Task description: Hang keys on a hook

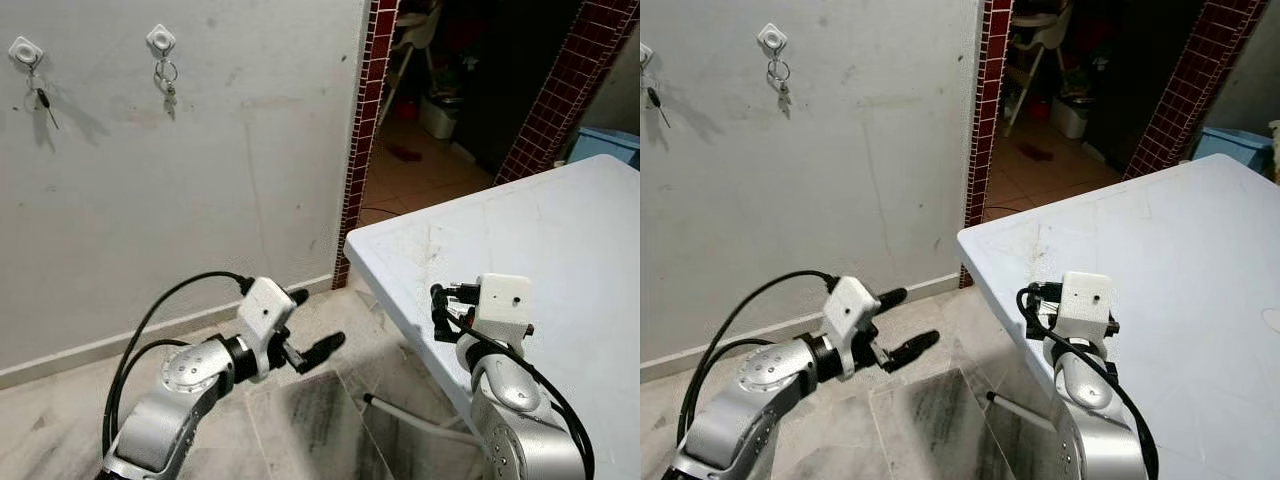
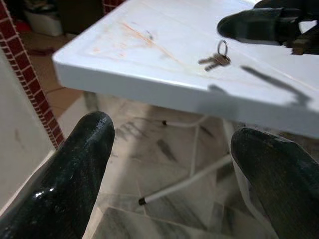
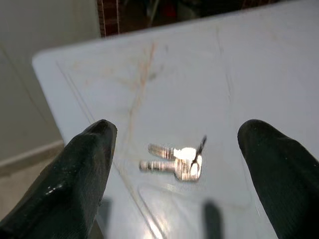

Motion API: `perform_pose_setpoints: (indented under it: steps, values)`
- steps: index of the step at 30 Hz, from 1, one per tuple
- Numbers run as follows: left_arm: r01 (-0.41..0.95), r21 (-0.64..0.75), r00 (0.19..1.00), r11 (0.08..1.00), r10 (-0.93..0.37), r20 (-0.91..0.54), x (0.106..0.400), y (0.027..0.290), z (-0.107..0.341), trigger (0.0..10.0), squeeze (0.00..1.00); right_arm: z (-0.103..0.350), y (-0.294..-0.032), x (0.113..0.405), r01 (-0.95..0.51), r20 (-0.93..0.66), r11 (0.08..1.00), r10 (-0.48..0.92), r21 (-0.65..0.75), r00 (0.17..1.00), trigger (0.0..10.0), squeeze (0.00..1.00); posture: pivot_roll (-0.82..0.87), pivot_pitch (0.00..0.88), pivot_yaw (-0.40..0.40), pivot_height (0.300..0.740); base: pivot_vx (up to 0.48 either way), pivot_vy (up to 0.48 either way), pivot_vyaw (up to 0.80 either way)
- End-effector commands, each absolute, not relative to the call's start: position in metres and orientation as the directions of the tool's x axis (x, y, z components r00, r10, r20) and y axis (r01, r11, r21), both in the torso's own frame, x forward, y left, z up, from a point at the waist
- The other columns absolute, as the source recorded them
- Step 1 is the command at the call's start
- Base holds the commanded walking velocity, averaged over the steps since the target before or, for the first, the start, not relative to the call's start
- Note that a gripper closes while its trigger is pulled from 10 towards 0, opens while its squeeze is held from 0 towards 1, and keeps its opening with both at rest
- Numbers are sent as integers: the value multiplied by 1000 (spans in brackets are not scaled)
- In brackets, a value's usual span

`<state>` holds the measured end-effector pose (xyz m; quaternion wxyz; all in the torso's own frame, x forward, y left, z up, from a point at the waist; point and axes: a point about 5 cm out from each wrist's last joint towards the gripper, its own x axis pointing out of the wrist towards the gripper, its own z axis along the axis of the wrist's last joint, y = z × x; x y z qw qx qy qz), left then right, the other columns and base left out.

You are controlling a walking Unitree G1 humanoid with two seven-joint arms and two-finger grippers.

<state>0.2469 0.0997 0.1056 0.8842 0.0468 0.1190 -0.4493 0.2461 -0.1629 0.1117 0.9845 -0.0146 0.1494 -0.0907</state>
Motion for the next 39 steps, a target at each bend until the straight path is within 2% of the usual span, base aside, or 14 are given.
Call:
perform_pose_setpoints:
  steps: [1,5,16,21,29,30,31,33,34,39]
  values:
    - [823,-8,547,568,-797,-256,245,97,108,10000,0,104,-164,244,185,-341,981,-194,-60,920,10000,0,32,10,-62,740,0,0,0]
    - [822,-10,547,569,-795,-261,246,97,107,10000,0,98,-161,246,146,-371,986,-167,-84,913,10000,0,30,9,-64,740,0,0,0]
    - [822,-3,553,570,-799,-237,245,92,111,10000,0,89,-165,264,170,-352,979,-200,-114,914,10000,0,45,11,-73,740,0,0,0]
    - [808,8,578,588,-792,-195,248,88,118,10000,0,84,-177,275,208,-351,968,-244,-138,904,10000,0,56,14,-81,740,0,0,0]
    - [793,14,601,609,-778,-182,249,90,119,10000,0,78,-194,273,263,-363,953,-301,-150,882,10000,0,57,13,-87,740,0,0,0]
    - [792,13,602,610,-777,-181,249,90,119,10000,0,77,-195,274,265,-360,954,-300,-144,883,9412,0,57,13,-87,740,0,0,0]
    - [792,12,602,611,-778,-180,249,89,119,10000,0,76,-195,274,264,-360,954,-298,-140,884,2000,0,57,12,-88,740,0,0,0]
    - [792,12,602,611,-778,-179,249,89,119,10000,0,76,-194,275,264,-360,955,-296,-138,885,2000,0,57,12,-88,740,0,0,0]
    - [792,12,602,610,-778,-178,249,88,119,10000,0,75,-194,276,262,-360,956,-293,-133,886,0,0,59,12,-89,740,0,0,0]
    - [793,11,601,609,-779,-177,249,87,119,10000,0,72,-191,279,247,-369,963,-270,-108,889,0,0,59,10,-88,740,0,0,0]
